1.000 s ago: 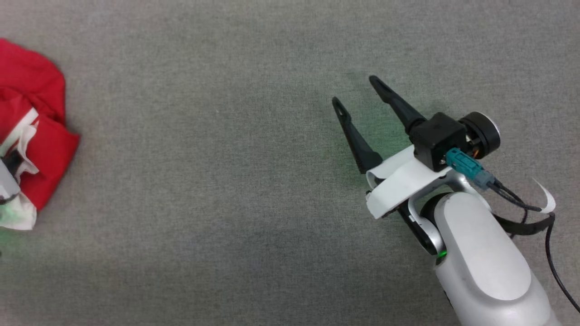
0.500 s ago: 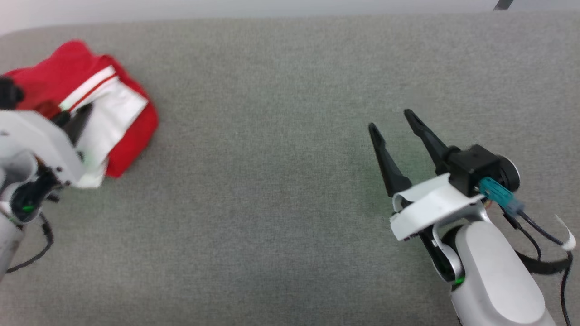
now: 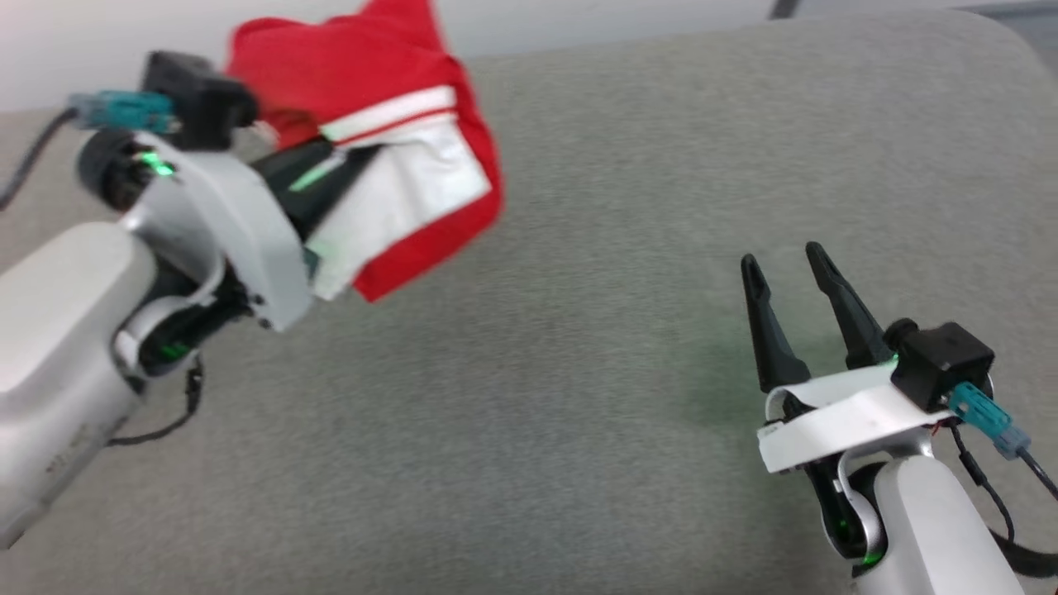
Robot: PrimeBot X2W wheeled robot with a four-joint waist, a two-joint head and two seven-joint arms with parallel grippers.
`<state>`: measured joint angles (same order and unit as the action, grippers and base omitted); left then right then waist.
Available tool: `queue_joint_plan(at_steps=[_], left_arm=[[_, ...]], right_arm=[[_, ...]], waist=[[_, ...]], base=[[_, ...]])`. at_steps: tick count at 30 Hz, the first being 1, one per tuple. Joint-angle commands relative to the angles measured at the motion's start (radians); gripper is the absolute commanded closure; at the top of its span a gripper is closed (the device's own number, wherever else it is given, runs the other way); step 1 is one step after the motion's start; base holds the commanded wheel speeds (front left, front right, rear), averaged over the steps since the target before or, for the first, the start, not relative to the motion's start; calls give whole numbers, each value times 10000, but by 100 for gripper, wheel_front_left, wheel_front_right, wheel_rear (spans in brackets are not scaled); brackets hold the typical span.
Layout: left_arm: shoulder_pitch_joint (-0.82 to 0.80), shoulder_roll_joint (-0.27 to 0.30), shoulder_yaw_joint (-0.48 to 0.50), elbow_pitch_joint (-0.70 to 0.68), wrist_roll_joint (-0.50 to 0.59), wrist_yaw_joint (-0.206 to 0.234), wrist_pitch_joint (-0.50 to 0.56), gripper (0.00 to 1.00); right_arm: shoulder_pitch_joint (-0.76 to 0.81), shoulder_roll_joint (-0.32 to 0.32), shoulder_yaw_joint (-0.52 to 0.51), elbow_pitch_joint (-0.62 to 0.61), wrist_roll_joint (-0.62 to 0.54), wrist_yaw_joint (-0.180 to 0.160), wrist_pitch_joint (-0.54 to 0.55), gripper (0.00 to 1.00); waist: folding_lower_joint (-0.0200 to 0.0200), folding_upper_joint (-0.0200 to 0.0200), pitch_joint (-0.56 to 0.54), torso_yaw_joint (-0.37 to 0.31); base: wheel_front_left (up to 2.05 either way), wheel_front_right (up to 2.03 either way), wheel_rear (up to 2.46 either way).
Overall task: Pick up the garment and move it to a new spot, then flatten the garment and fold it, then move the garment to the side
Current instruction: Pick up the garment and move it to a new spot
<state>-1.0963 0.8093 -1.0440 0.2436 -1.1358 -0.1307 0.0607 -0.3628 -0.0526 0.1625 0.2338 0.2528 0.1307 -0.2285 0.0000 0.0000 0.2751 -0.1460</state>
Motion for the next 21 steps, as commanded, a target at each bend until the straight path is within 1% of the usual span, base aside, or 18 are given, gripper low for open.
queue_joint_plan(at_steps=[1,5,8,11,13,15,21], left_arm=[[-220,37,-223,-334,-88,2,103,100],[-559,-33,-860,-1263,-445,3,560,100],[-679,-79,-1524,-1431,-432,5,993,100],[-469,-344,-1981,-1430,-893,3,1413,100],[-322,-415,-2137,-1277,-1179,3,1721,100],[-248,-480,-2255,-996,-923,10,2061,100],[230,-988,-2365,234,-185,9,2777,100]], right_arm=[[183,25,-58,-64,185,1,-91,0],[399,28,-204,-155,391,1,-201,0],[513,30,-258,-244,584,1,-275,0],[586,28,-275,-334,779,1,-328,0],[624,28,-268,-374,854,1,-356,0],[628,30,-252,-415,934,1,-359,0],[632,29,-195,-743,1229,1,-373,0]], waist=[[0,0,51,-825],[0,0,103,-1393],[0,0,213,-1744],[0,0,321,-2046],[0,0,417,-2222],[0,0,514,-2376],[0,0,844,-2741]], base=[[0,0,0],[0,0,0],[0,0,0],[0,0,0],[0,0,0],[0,0,0],[0,0,0]])
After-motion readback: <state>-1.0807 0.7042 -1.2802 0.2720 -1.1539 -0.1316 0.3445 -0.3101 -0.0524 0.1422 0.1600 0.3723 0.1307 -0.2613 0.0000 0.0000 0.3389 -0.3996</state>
